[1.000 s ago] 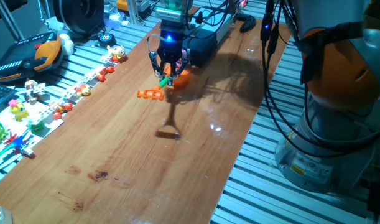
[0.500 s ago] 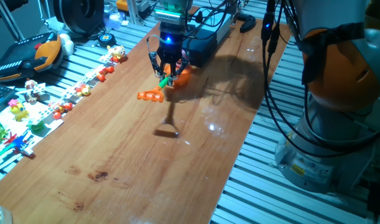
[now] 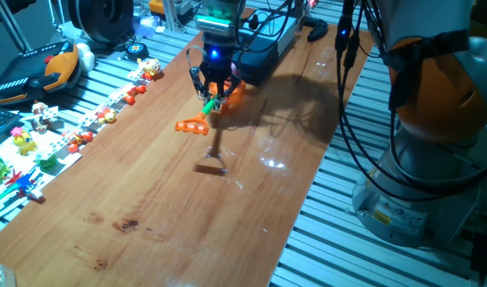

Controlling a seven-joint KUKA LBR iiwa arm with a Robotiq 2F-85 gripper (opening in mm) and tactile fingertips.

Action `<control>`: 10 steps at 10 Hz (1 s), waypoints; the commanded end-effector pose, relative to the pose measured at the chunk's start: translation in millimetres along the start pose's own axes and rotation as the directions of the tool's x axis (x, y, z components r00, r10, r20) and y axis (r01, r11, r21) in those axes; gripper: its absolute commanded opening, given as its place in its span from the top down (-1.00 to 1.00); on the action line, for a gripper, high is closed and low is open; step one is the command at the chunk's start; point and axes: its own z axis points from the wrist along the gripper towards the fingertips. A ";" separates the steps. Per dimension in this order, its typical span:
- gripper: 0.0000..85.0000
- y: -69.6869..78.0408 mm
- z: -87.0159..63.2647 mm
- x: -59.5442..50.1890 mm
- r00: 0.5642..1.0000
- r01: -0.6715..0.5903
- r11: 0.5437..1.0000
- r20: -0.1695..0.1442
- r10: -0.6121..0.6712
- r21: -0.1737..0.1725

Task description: Use a shovel to scoop up an object

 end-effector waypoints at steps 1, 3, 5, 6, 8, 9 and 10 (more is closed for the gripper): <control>0.98 1.4 0.9 1.7 1.000 -0.003 1.000 0.001 0.003 0.000; 0.98 6.9 3.3 11.1 0.999 -0.022 1.000 0.025 0.022 -0.003; 0.98 10.8 6.3 19.3 0.999 -0.026 1.000 0.034 0.026 -0.004; 0.98 13.0 8.1 23.6 0.999 -0.031 1.000 0.037 0.031 -0.007; 0.98 19.9 9.5 36.0 0.998 -0.044 0.999 0.054 0.044 -0.006; 0.98 23.8 8.9 45.4 0.997 -0.051 0.999 0.063 0.051 -0.003; 0.98 26.3 8.5 54.1 0.996 -0.058 0.998 0.063 0.057 0.001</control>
